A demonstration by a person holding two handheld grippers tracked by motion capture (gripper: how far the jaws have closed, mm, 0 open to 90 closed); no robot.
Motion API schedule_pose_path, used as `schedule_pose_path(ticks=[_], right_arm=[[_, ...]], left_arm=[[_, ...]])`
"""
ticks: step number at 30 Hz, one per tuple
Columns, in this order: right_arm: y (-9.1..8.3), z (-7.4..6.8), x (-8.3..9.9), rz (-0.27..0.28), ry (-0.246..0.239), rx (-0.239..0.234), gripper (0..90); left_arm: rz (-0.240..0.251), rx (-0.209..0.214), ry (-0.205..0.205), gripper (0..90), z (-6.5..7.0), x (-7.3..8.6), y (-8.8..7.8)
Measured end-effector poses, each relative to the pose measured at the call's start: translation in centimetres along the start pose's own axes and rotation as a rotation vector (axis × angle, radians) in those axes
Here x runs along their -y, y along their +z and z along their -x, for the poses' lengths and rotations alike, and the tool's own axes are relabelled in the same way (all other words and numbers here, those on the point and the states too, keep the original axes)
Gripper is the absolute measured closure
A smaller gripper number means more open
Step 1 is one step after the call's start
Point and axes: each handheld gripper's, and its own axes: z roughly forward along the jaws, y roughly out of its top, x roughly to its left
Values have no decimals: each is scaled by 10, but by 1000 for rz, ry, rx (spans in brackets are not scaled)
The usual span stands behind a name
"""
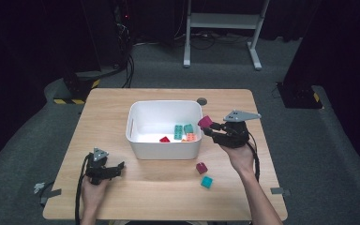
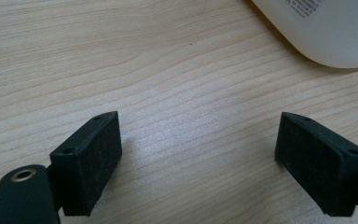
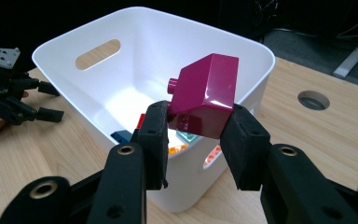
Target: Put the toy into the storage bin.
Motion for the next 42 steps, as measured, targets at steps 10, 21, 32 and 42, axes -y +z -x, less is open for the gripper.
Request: schedule_pose_path(ticks=[10, 21, 32, 42], right_arm=[[21, -5, -18, -8, -5, -21, 626], [46, -10, -36, -42, -31, -33, 625], [82, -9, -46, -108, -26, -28, 624], [98, -6, -46, -138, -12, -28, 622]], left_arm=[[1, -2, -1, 147, 0, 0, 0], [0, -3, 1, 147, 0, 0, 0], [0, -3, 2, 147, 0, 0, 0], [0, -3, 1, 147, 0, 0, 0]])
